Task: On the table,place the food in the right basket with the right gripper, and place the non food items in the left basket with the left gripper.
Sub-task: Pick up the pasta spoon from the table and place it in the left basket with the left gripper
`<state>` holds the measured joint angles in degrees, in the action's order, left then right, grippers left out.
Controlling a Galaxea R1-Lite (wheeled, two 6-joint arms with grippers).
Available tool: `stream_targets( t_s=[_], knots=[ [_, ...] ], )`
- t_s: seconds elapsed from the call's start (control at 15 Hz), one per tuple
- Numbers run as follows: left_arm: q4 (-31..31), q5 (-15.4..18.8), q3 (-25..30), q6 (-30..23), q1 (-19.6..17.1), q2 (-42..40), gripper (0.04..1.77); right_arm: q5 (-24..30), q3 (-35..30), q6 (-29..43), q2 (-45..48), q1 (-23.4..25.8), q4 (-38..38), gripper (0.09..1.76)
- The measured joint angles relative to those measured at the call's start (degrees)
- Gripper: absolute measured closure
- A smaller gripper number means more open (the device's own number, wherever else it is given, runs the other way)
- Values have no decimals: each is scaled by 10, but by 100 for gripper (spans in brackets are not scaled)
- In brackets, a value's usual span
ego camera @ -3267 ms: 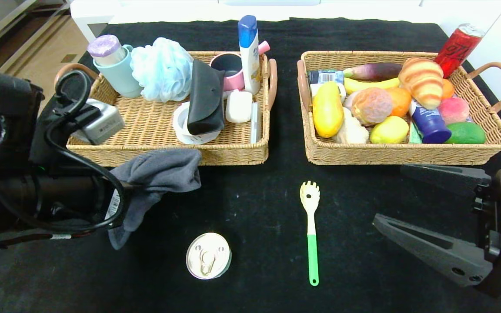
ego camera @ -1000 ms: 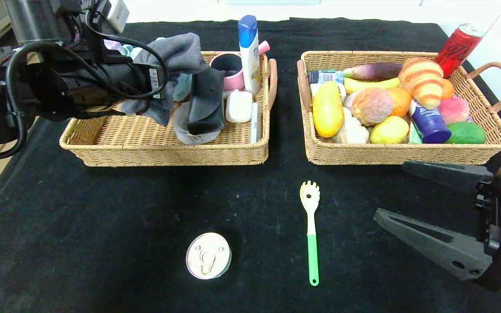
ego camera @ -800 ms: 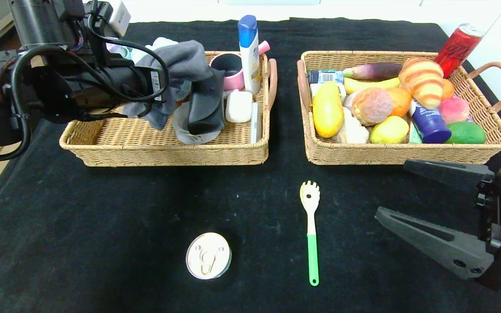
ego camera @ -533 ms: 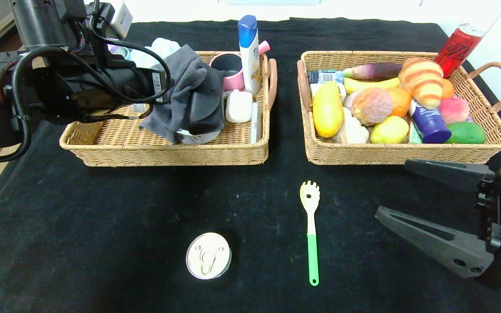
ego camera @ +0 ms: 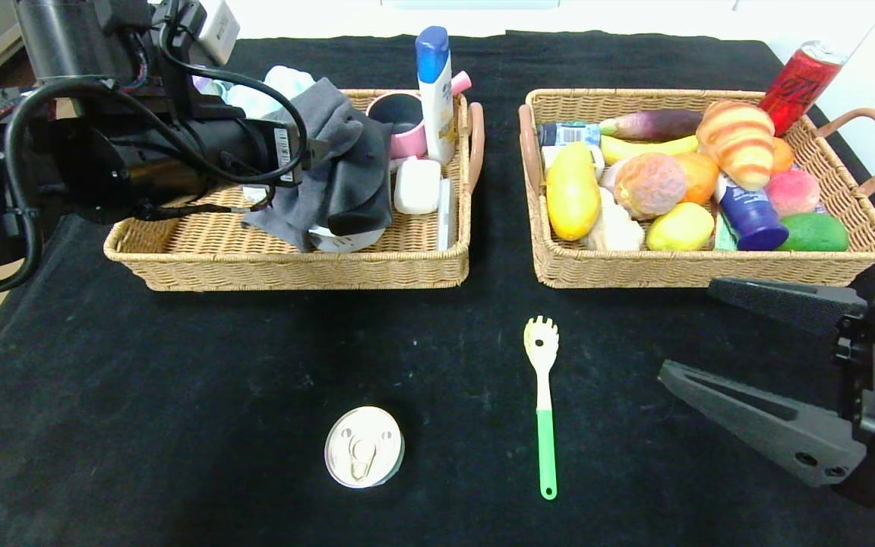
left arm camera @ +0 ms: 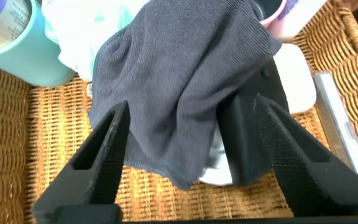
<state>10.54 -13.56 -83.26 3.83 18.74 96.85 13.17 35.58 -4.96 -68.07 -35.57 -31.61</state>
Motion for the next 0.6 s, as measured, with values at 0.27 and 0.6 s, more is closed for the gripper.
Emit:
stream_targets(
  t_s=[0.27,0.6],
  knots=[
    [-5,0,49,1,29,-40,25,0,0,0,0,-1,0,14],
    [-44,-12,114,1,87,-91,18,0,-1,0,-1,-1,1,14]
  ],
)
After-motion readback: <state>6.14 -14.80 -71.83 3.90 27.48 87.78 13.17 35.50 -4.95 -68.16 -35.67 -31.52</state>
